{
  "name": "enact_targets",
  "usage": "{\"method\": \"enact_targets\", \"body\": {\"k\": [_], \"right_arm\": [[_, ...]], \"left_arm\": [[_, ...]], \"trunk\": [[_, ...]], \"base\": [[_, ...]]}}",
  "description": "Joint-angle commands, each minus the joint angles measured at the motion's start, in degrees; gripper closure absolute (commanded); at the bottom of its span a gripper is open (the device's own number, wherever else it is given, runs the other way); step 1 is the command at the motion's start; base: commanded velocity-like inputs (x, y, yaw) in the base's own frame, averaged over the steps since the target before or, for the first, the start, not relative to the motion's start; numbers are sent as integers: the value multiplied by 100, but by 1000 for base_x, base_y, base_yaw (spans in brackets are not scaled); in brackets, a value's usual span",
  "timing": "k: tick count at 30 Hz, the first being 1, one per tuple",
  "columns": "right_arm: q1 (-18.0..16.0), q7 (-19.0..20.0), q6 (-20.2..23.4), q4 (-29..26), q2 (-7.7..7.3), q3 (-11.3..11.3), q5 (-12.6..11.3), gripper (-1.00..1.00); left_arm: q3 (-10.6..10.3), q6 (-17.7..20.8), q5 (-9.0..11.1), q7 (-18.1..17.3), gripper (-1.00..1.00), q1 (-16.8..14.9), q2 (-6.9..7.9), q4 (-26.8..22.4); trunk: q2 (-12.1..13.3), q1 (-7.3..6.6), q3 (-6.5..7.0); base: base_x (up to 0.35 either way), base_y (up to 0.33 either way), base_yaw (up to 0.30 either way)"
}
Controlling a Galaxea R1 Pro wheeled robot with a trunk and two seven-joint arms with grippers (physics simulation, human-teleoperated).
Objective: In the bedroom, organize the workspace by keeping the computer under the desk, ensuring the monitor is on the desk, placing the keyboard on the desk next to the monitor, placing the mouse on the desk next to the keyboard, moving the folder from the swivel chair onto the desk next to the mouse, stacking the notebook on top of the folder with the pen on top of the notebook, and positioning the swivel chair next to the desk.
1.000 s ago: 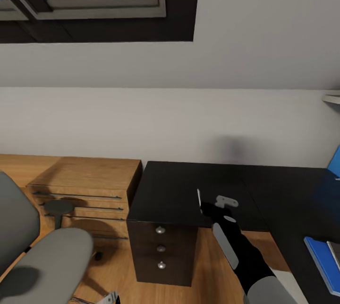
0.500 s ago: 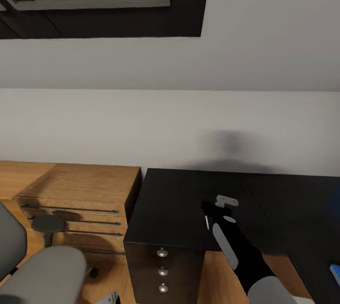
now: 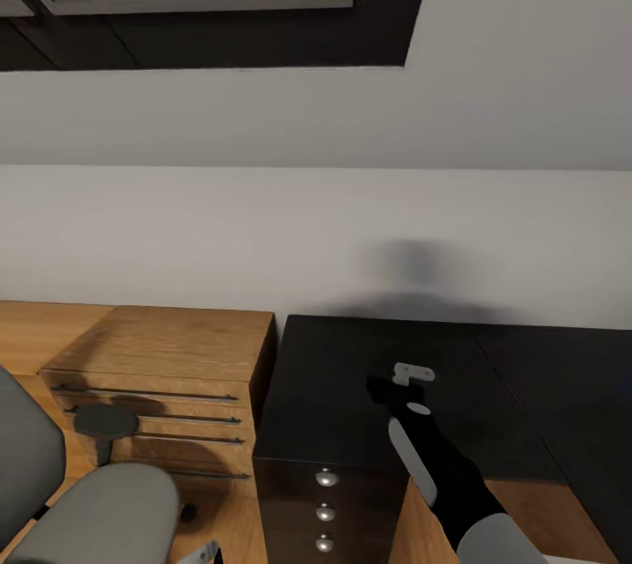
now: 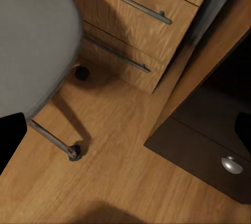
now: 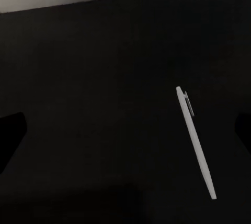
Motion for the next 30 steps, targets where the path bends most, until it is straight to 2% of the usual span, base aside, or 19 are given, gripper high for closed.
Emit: {"method": "enact_targets", "body": {"k": [1, 7, 17, 23, 28, 29, 30], "right_arm": [[-5, -47, 18, 5, -2, 60, -41, -100], [-5, -49, 19, 205, -1, 208, -33, -100], [-19, -55, 61, 429, -4, 256, -26, -100], [-201, -62, 77, 1044, -20, 253, -36, -100], [-436, -57, 105, 1378, -148, 245, -58, -100], [-536, -56, 299, 1502, -241, 237, -73, -100], [-547, -56, 342, 1511, -251, 236, -74, -100]], "left_arm": [[-39, -42, 59, 36, -100, -7, 9, -4], [-40, -44, 58, 42, -100, -7, 8, -6], [-46, -44, 58, 56, -100, -7, 1, -17], [-71, -58, 58, 46, -100, -7, 1, -21], [-81, -69, 56, 44, -100, -7, 4, -24], [-83, -82, 51, 56, -100, -7, 2, -34], [-83, -83, 50, 57, -100, -7, 3, -35]], "trunk": [[-6, 1, -8], [-6, 1, -8], [-6, 1, -8], [-6, 1, -8], [-6, 1, -8], [-6, 1, -8], [-6, 1, -8]], "base": [[4, 33, 0], [2, 16, 0], [0, 3, 0], [0, 0, 0], [0, 0, 0], [0, 0, 0], [0, 0, 0]]}}
